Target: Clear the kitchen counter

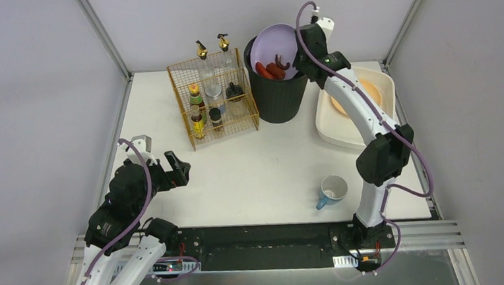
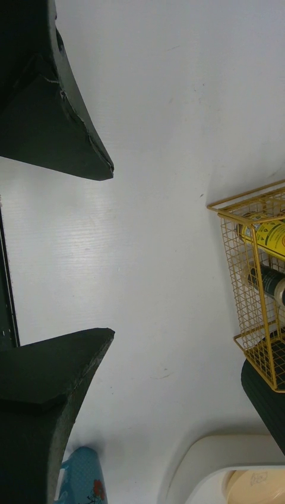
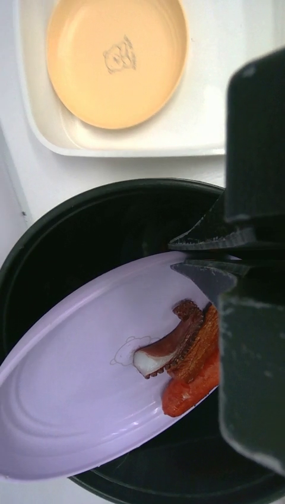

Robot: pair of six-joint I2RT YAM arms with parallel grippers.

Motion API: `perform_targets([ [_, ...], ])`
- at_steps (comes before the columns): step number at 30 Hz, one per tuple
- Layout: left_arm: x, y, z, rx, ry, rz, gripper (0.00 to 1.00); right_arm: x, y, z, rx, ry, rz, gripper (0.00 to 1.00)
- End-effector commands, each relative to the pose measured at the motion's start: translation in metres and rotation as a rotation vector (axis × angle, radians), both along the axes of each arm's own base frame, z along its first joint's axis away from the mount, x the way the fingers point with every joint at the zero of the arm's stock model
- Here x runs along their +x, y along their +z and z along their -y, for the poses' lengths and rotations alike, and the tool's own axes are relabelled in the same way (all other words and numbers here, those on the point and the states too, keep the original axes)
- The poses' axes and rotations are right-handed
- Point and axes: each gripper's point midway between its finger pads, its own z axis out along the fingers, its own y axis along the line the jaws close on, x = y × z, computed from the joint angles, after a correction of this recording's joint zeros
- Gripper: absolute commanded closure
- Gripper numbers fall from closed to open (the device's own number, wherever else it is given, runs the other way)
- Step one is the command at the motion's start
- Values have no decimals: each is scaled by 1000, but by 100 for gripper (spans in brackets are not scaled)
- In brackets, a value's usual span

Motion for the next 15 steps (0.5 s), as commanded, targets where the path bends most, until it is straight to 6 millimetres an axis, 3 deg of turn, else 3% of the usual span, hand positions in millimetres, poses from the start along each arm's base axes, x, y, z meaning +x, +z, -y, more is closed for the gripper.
perform_targets([
  [1, 2, 2, 2, -3, -5, 3, 0, -6, 89, 8, -89, -24, 279, 100],
  [15, 2, 2, 1, -3, -3, 7, 0, -23, 147, -13, -509, -27, 575, 100],
])
